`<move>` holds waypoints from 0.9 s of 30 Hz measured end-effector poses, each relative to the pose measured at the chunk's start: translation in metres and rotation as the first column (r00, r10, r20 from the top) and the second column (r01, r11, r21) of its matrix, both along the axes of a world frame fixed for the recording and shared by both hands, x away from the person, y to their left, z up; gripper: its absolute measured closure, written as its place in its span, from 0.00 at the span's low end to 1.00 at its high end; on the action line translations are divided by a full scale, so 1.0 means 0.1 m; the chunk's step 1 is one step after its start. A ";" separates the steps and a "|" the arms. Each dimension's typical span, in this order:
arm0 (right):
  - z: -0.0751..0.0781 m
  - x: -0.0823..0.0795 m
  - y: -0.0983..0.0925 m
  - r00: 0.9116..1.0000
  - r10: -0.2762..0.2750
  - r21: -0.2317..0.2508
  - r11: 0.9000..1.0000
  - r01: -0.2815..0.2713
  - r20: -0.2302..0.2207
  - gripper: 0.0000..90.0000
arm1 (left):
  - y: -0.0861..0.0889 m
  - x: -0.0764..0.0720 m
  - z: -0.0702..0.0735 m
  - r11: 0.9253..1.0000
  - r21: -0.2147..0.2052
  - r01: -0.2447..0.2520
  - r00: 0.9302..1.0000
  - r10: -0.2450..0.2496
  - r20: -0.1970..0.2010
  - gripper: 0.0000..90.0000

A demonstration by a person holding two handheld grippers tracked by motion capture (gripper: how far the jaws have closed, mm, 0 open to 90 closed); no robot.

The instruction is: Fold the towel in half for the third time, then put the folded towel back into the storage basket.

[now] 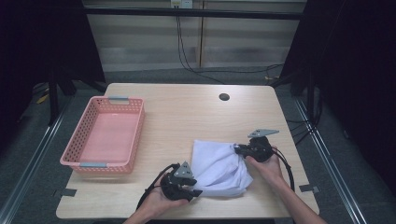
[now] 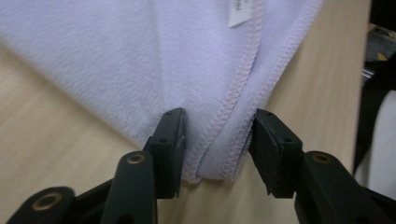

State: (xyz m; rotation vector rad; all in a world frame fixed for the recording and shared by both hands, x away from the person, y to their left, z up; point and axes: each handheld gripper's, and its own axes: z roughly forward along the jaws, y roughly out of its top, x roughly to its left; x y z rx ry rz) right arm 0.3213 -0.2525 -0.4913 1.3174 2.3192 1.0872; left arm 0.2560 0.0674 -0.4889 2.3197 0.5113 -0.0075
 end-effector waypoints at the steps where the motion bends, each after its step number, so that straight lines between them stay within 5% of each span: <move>1: -0.01 0.00 -0.03 1.000 -0.004 0.006 1.000 0.004 -0.002 0.83 | 0.00 0.02 0.00 1.000 -0.001 0.000 1.000 0.000 -0.001 0.62; 6: -0.01 0.01 -0.10 0.999 -0.032 0.013 0.999 0.032 0.002 0.58 | 0.13 0.01 0.05 0.999 -0.029 0.024 0.999 -0.025 -0.031 0.57; 8: 0.01 0.01 -0.10 0.999 -0.033 0.028 0.999 0.033 0.000 0.47 | 0.25 0.01 0.06 0.998 -0.061 -0.027 0.998 0.024 -0.057 0.54; 13: 0.06 0.08 -0.09 1.000 0.009 0.100 0.995 -0.009 0.003 0.33 | 0.33 0.05 0.00 0.997 -0.046 -0.062 0.995 0.058 -0.079 0.42; 15: 0.05 0.11 -0.04 1.000 0.019 0.074 0.997 -0.019 -0.001 0.24 | 0.29 0.05 -0.01 0.998 -0.041 -0.058 0.995 0.054 -0.087 0.40; 20: -0.06 0.16 0.02 0.997 0.064 0.054 0.997 -0.061 -0.044 0.16 | 0.20 0.06 -0.04 0.999 -0.028 -0.029 0.996 0.026 -0.084 0.35; 27: -0.13 0.19 0.05 0.995 0.072 0.068 0.995 -0.067 -0.069 0.16 | 0.07 0.03 -0.06 1.000 -0.013 0.013 0.999 -0.014 -0.047 0.30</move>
